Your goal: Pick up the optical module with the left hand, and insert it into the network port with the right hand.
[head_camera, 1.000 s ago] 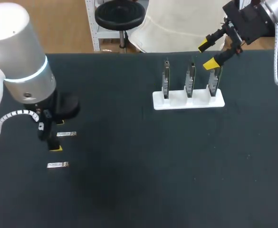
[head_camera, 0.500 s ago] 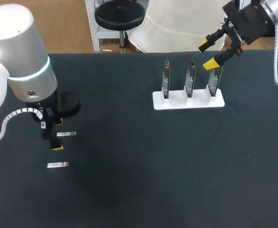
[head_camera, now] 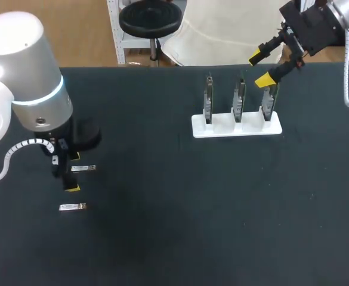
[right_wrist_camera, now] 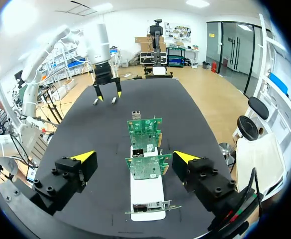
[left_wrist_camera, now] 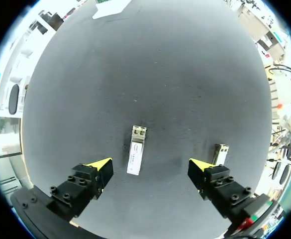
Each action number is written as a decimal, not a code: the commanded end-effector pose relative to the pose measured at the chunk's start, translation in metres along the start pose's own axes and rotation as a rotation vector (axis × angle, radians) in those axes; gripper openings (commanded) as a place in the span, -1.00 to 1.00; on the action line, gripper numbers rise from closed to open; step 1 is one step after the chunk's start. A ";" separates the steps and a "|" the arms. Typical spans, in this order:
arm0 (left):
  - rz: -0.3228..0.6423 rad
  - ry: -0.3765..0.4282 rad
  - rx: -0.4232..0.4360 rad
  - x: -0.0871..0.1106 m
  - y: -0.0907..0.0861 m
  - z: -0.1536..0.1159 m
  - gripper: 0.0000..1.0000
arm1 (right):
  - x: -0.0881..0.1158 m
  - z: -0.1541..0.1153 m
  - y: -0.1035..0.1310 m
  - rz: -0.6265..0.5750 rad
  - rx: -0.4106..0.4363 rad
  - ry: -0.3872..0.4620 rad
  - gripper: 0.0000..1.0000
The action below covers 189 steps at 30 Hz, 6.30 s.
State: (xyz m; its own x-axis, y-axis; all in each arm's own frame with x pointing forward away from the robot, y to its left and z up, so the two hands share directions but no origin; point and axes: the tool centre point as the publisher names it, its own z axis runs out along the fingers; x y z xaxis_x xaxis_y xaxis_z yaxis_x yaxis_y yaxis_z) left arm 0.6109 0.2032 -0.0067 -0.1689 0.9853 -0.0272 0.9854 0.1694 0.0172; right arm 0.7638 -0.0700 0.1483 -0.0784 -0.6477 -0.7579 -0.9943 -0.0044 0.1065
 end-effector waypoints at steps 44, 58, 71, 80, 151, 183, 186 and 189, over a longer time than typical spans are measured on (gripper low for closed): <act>0.020 0.012 0.044 -0.006 0.001 0.012 -1.00 | 0.000 0.000 0.001 -0.001 0.003 0.000 1.00; -0.038 -0.045 0.025 -0.015 0.009 0.003 -1.00 | 0.000 0.000 0.001 -0.001 0.003 0.000 1.00; -0.208 -0.383 -0.114 -0.068 0.074 -0.063 -1.00 | 0.000 0.000 0.001 -0.001 0.003 0.000 1.00; -0.278 -0.767 -0.181 -0.140 0.132 -0.137 -1.00 | 0.000 0.000 0.001 -0.001 0.003 0.000 1.00; 0.061 -1.368 0.137 -0.422 0.084 -0.198 -1.00 | 0.000 0.000 0.001 -0.001 0.003 0.000 1.00; -0.006 -1.390 0.155 -0.428 0.080 -0.181 -1.00 | 0.000 0.000 0.001 -0.001 0.003 0.000 1.00; -0.016 -1.393 0.158 -0.428 0.080 -0.180 -1.00 | 0.000 0.000 0.001 -0.001 0.003 0.000 1.00; -0.025 -1.401 0.169 -0.428 0.080 -0.179 -1.00 | 0.000 0.000 0.001 -0.001 0.003 0.000 1.00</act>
State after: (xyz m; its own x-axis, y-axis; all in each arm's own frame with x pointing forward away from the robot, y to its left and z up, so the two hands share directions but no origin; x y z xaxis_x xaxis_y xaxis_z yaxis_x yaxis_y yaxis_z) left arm 0.7598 -0.2012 0.1874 -0.1247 0.1347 -0.9830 0.9902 0.0792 -0.1147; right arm 0.7638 -0.0700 0.1483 -0.0784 -0.6477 -0.7579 -0.9943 -0.0043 0.1065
